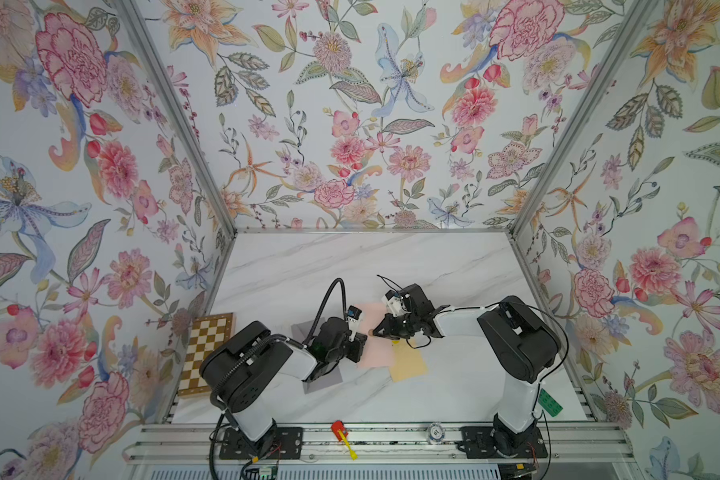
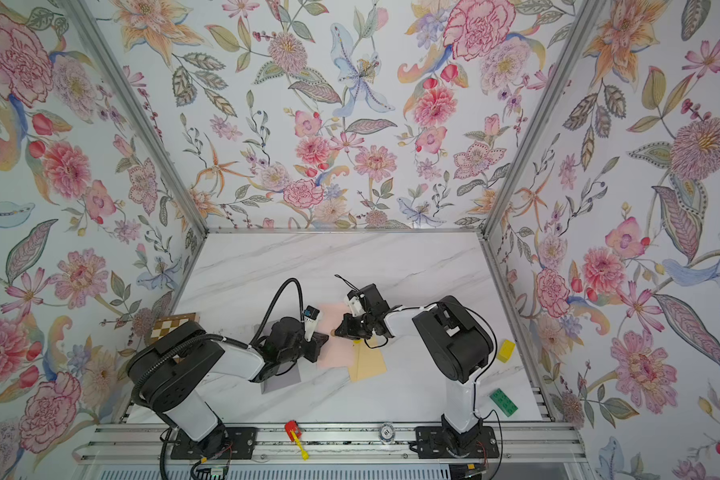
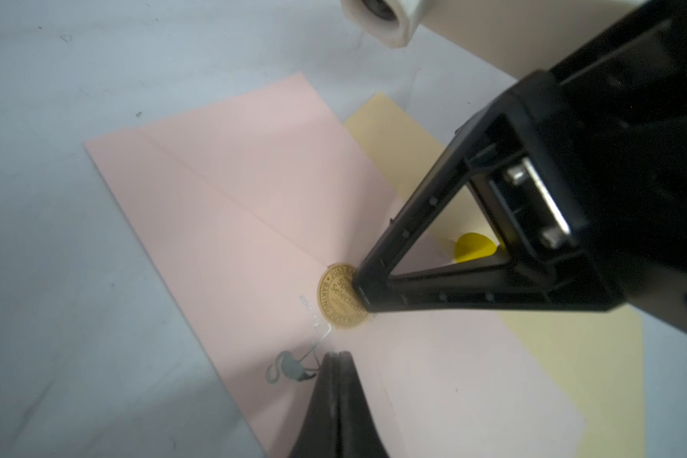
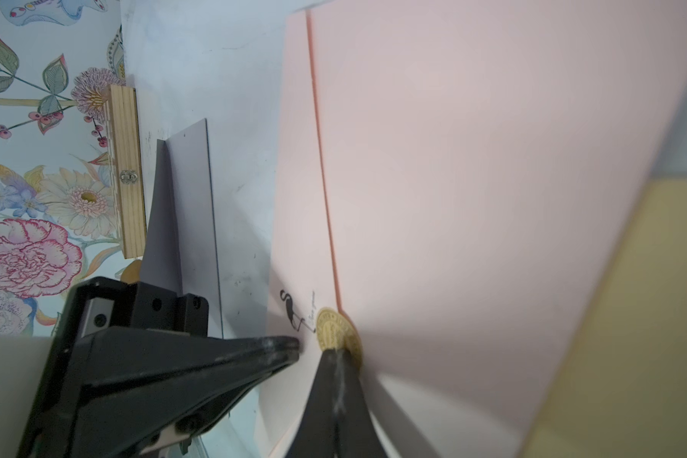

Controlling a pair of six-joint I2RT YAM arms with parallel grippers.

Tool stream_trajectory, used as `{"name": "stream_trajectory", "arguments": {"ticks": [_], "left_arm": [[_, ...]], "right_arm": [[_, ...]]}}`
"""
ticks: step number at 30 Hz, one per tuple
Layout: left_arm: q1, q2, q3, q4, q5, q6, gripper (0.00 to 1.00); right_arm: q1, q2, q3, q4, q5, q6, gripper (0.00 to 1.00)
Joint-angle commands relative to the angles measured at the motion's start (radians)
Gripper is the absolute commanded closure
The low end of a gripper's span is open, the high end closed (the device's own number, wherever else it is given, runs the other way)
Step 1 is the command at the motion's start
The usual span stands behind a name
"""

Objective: Fold the letter paper in half and place it into the envelope
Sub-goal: Place the letter paper in the envelope.

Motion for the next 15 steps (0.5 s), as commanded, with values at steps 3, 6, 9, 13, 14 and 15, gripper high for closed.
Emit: {"name": "stream_trajectory", "arguments": {"ticks": [3, 6, 9, 13, 14, 15], "left_arm": [[-0.009, 0.033, -0.013, -0.115, -0.028, 0.009, 1.0], [-0.009, 0.033, -0.021, -0.11, -0.03, 0.007, 1.0], [-0.009, 0.034, -0.03, -0.097, -0.027, 0.007, 1.0], [-0.009, 0.038, -0.044, -0.083, -0.035, -0.002, 1.0], [-0.009, 0.036, -0.054, -0.07, -0.04, -0.005, 1.0], [-0.009, 0.033, -0.065, -0.053, -0.047, -0.011, 1.0]], "right_arm": [[-0.001, 0.035, 0.034, -0.055, 0.06, -0.015, 1.0], [-0.017, 0.052, 0.037, -0.07, 0.091, -0.004, 1.0], [-0.028, 0.073, 0.051, -0.095, 0.121, -0.004, 1.0], [-0.021, 0.077, 0.064, -0.146, 0.218, -0.01, 1.0], [-0.021, 0.075, 0.063, -0.149, 0.235, -0.01, 1.0], [-0.023, 0.074, 0.062, -0.145, 0.242, -0.009, 0.99]]}}
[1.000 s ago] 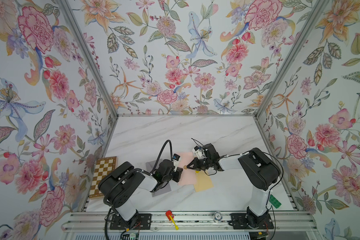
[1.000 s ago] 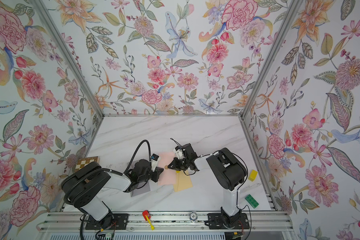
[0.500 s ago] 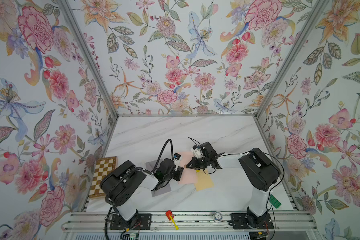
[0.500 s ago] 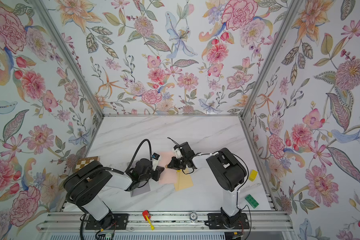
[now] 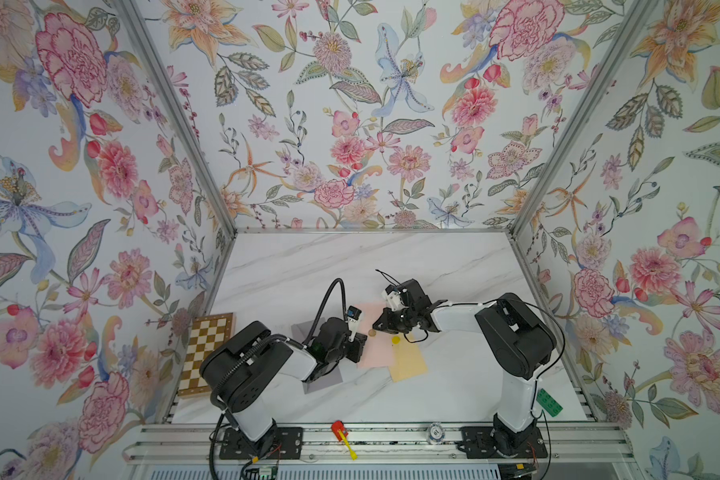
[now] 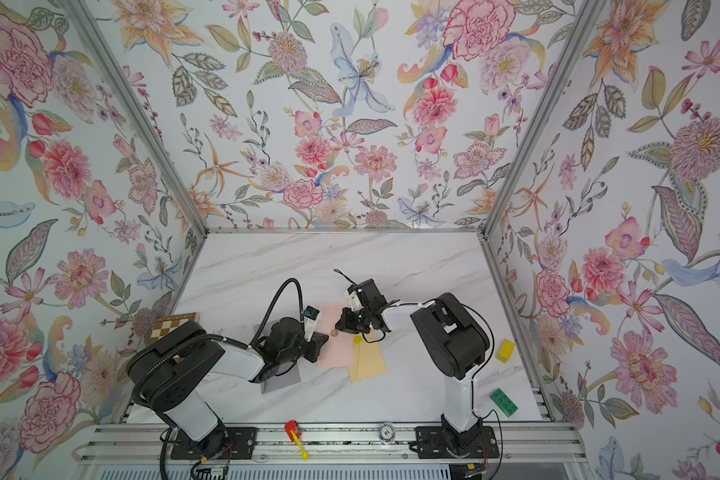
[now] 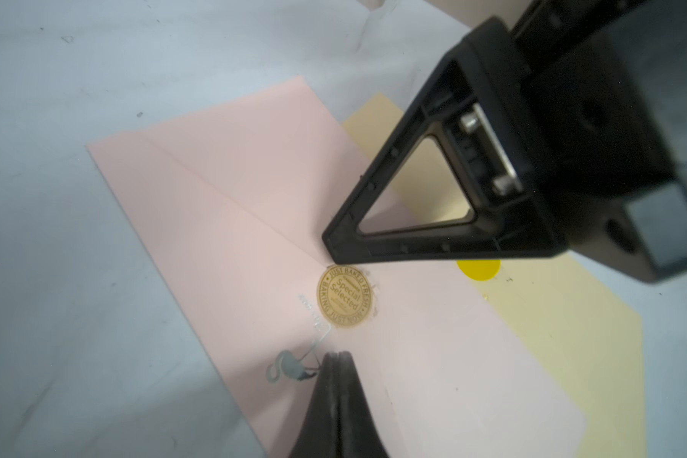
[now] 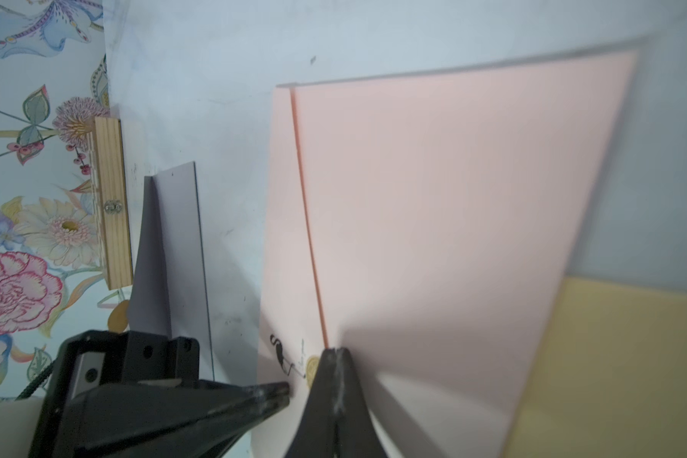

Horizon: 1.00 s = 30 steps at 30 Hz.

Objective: Fold the letter paper in half and place it into the envelope
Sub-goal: Place the letter paper in the envelope, then reset both arms

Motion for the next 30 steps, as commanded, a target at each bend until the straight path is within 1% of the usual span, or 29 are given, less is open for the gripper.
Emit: {"name": "stream_trajectory", "arguments": {"ticks": [1, 4, 7, 8, 9, 10, 11, 14, 15, 17, 20, 21, 23, 25, 26, 27, 28, 30], "left_arm": [[-0.009, 0.026, -0.059, -0.063, -0.047, -0.014, 1.0], [-0.009, -0.024, -0.055, -0.059, -0.053, 0.008, 1.0], [-0.009, -0.11, 0.009, -0.151, -0.066, 0.061, 1.0], [-0.009, -0.142, 0.035, -0.186, -0.071, 0.081, 0.97], [-0.009, -0.186, 0.059, -0.209, -0.071, 0.102, 0.87], [-0.009, -0.213, 0.079, -0.231, -0.067, 0.122, 0.82], [-0.009, -0.241, 0.108, -0.258, -0.066, 0.143, 0.81], [-0.009, -0.321, 0.181, -0.336, -0.08, 0.184, 0.76], [-0.01, -0.352, 0.196, -0.356, -0.101, 0.192, 0.74], [-0.009, -0.418, 0.2, -0.376, -0.151, 0.205, 0.71], [-0.008, -0.537, 0.166, -0.395, -0.261, 0.245, 0.69], [-0.007, -0.578, 0.146, -0.401, -0.307, 0.267, 0.69], [-0.006, -0.66, 0.098, -0.401, -0.385, 0.306, 0.67], [-0.004, -0.74, 0.056, -0.413, -0.418, 0.357, 0.65], [-0.003, -0.788, 0.035, -0.421, -0.455, 0.366, 0.62], [-0.003, -0.834, 0.008, -0.424, -0.5, 0.367, 0.53], [-0.003, -0.875, -0.017, -0.424, -0.536, 0.375, 0.46], [-0.002, -0.979, -0.077, -0.418, -0.609, 0.39, 0.26]], "right_arm": [[-0.014, 0.037, -0.012, -0.092, 0.147, -0.009, 0.97], [-0.015, 0.005, -0.036, 0.035, 0.084, -0.02, 0.95], [-0.019, -0.042, -0.048, 0.147, 0.014, -0.037, 0.94], [-0.021, -0.063, -0.05, 0.173, -0.002, -0.046, 0.93], [-0.021, -0.088, -0.048, 0.187, -0.01, -0.061, 0.92], [-0.022, -0.113, -0.046, 0.192, -0.015, -0.078, 0.9], [-0.025, -0.143, -0.042, 0.185, -0.015, -0.102, 0.88], [-0.038, -0.246, -0.033, 0.124, 0.02, -0.185, 0.84], [-0.043, -0.284, -0.033, 0.09, 0.051, -0.224, 0.82], [-0.053, -0.37, -0.04, 0.015, 0.126, -0.31, 0.81], [-0.083, -0.502, -0.095, -0.045, 0.243, -0.437, 0.74], [-0.103, -0.547, -0.126, -0.048, 0.269, -0.473, 0.74], [-0.162, -0.628, -0.18, -0.049, 0.275, -0.507, 0.72], [-0.225, -0.703, -0.229, -0.052, 0.274, -0.533, 0.66], [-0.258, -0.742, -0.255, -0.051, 0.274, -0.548, 0.65], [-0.288, -0.78, -0.283, -0.05, 0.275, -0.567, 0.64], [-0.313, -0.809, -0.309, -0.041, 0.287, -0.584, 0.63], [-0.37, -0.861, -0.369, -0.021, 0.306, -0.622, 0.59]]}}
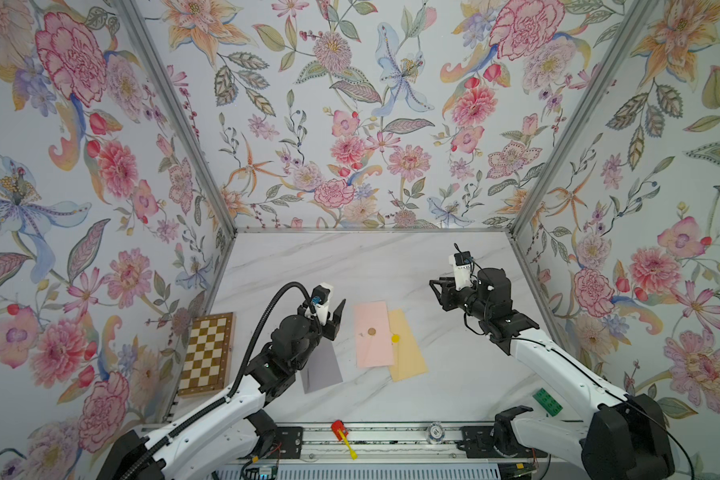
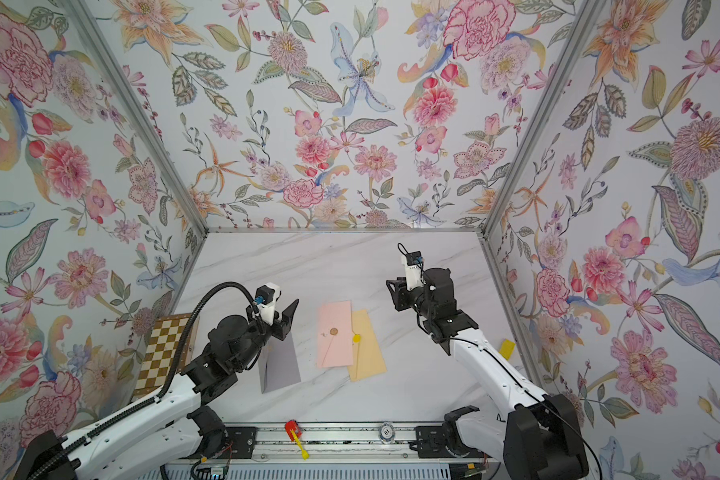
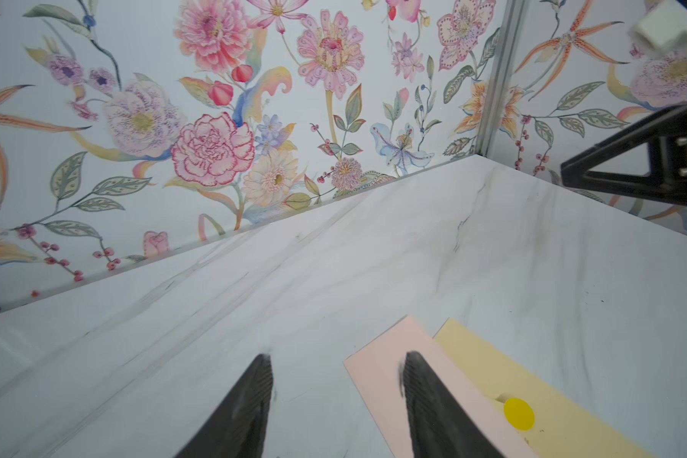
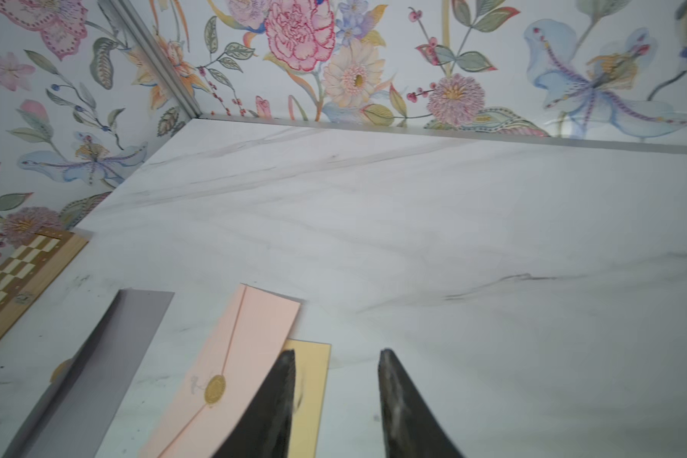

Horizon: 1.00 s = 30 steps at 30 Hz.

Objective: Fold the letter paper in half and place it into the envelope
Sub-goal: Reset both arms

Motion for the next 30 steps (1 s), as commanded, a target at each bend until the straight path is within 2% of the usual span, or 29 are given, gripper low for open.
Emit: {"name": "stream_trajectory", "arguments": {"ticks": [1, 2, 3, 9, 12, 15, 19, 22, 25, 30], "left_arm": [[-0.001, -0.138, -0.086, -0.029, -0.19, 0.06, 0.17], [0.002, -0.19, -0.114, -0.027, -0.219, 0.065, 0.04], [0.005, -0.236, -0.132, -0.039, -0.247, 0.072, 0.01], [0.03, -0.416, -0.183, -0.119, -0.373, 0.137, 0.0], [0.057, -0.446, -0.203, -0.129, -0.403, 0.171, 0.0], [0.106, -0.436, -0.222, -0.09, -0.406, 0.189, 0.0], [0.241, -0.382, -0.285, 0.017, -0.3, 0.187, 0.0], [0.354, -0.322, -0.32, 0.12, -0.13, 0.198, 0.0], [0.424, -0.24, -0.371, 0.275, -0.075, 0.204, 0.0], [0.526, -0.053, -0.403, 0.497, 0.046, 0.216, 0.0]], "right_arm": [[-0.07, -0.071, -0.089, 0.002, 0.034, -0.115, 0.57], [-0.103, -0.086, -0.119, 0.016, 0.027, -0.126, 0.55], [-0.134, -0.098, -0.146, 0.034, 0.02, -0.134, 0.54], [-0.284, -0.134, -0.35, 0.276, -0.019, -0.141, 0.54], [-0.328, -0.099, -0.441, 0.462, -0.027, -0.146, 0.51], [-0.34, -0.019, -0.451, 0.57, -0.014, -0.133, 0.49], [-0.337, 0.131, -0.453, 0.751, -0.01, -0.142, 0.49], [-0.329, 0.193, -0.428, 0.813, -0.011, -0.167, 0.49], [-0.325, 0.273, -0.437, 0.943, -0.003, -0.183, 0.48], [-0.313, 0.382, -0.445, 1.049, -0.002, -0.203, 0.48]]}}
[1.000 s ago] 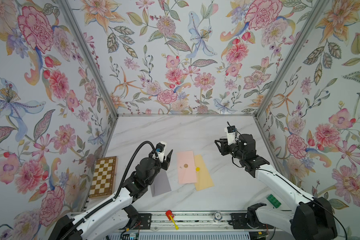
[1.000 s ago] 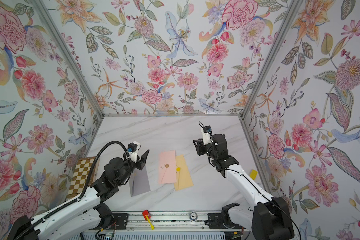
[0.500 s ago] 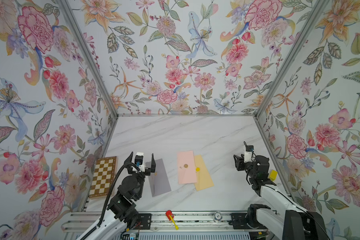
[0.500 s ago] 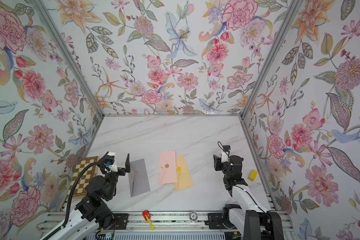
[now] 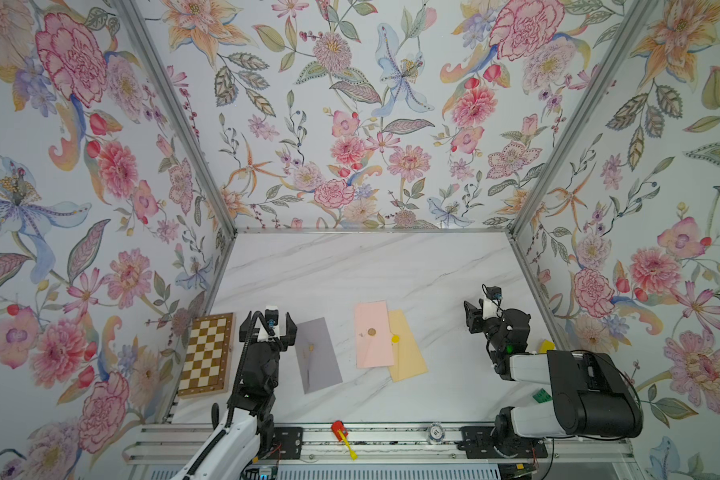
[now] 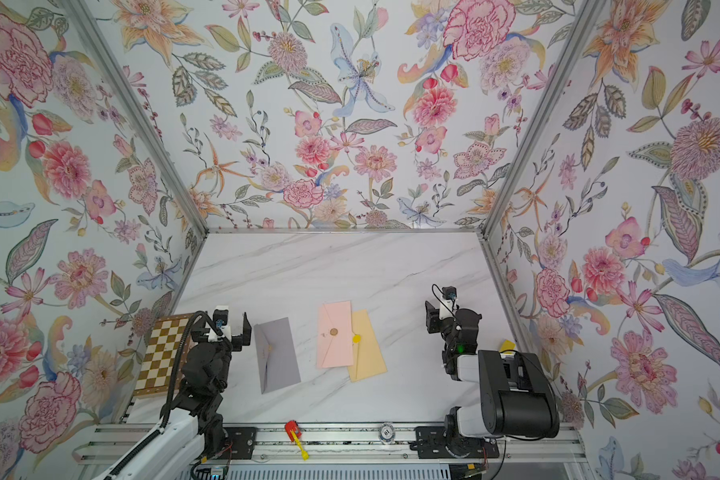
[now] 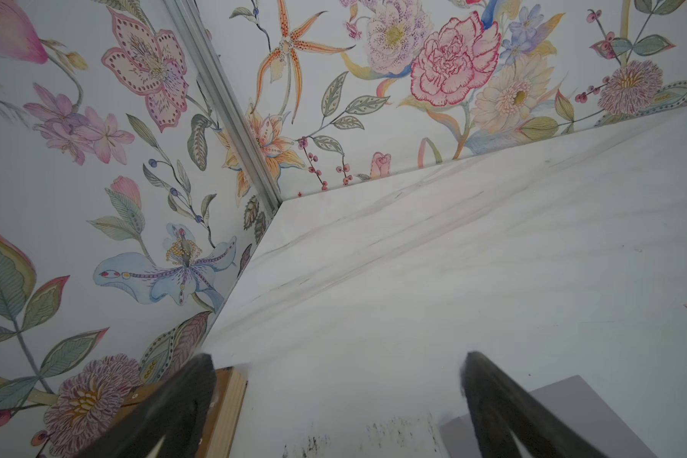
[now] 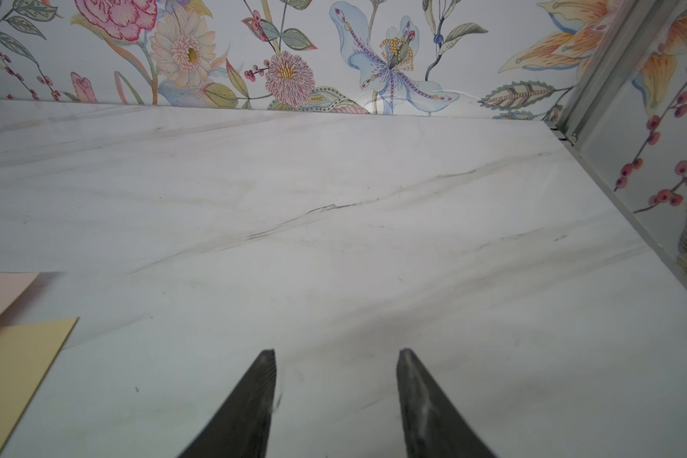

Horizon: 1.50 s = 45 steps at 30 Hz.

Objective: Fold the letter paper in half and place it into the envelope
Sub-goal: Reset both arms

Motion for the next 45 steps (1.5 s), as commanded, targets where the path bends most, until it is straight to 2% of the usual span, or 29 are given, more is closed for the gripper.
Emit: {"name": "stream_trajectory", "arguments": {"ticks": [1, 2, 7, 12, 17, 21, 22, 23, 25, 28, 29, 30, 35, 40, 45], "left_arm": [[0.05, 0.103, -0.021, 0.253, 0.121, 0.019, 0.0], [0.062, 0.146, -0.023, 0.293, 0.132, 0.018, 0.0], [0.114, 0.336, -0.023, 0.474, 0.181, 0.004, 0.0], [0.15, 0.476, 0.058, 0.491, 0.229, 0.002, 0.0], [0.166, 0.648, 0.091, 0.688, 0.3, -0.028, 0.01], [0.183, 0.908, 0.119, 0.904, 0.3, -0.047, 0.0], [0.198, 0.832, 0.132, 0.766, 0.309, -0.063, 0.01], [0.205, 0.805, 0.144, 0.718, 0.325, -0.059, 0.0], [0.203, 0.894, 0.134, 0.867, 0.353, -0.054, 0.0], [0.204, 0.837, 0.126, 0.805, 0.322, -0.058, 0.0], [0.202, 0.85, 0.133, 0.819, 0.298, -0.066, 0.01], [0.2, 0.856, 0.141, 0.836, 0.26, -0.078, 0.0], [0.196, 0.856, 0.167, 0.761, 0.156, -0.107, 0.0], [0.187, 0.856, 0.196, 0.735, 0.192, -0.082, 0.0], [0.187, 0.856, 0.191, 0.744, 0.176, -0.086, 0.01]], "right_arm": [[0.016, 0.069, 0.0, 0.178, 0.016, -0.03, 0.48], [0.021, 0.092, -0.011, 0.237, 0.034, -0.025, 0.48], [0.024, 0.08, 0.003, 0.187, 0.057, -0.022, 0.45], [0.024, 0.078, 0.012, 0.168, 0.072, -0.017, 0.43], [0.024, 0.077, 0.016, 0.162, 0.073, -0.017, 0.42], [0.025, 0.078, 0.015, 0.161, 0.074, -0.017, 0.41], [0.025, 0.078, 0.015, 0.161, 0.073, -0.016, 0.41], [0.025, 0.078, 0.015, 0.16, 0.074, -0.017, 0.41], [0.024, 0.078, 0.018, 0.156, 0.075, -0.016, 0.4], [0.023, 0.078, 0.031, 0.13, 0.091, -0.008, 0.34], [0.022, 0.079, 0.036, 0.122, 0.094, -0.005, 0.3], [0.02, 0.079, 0.038, 0.118, 0.098, 0.0, 0.0], [0.019, 0.08, 0.039, 0.117, 0.101, 0.0, 0.01], [0.019, 0.08, 0.039, 0.117, 0.101, 0.0, 0.01], [0.021, 0.078, 0.039, 0.118, 0.102, -0.001, 0.01]]}}
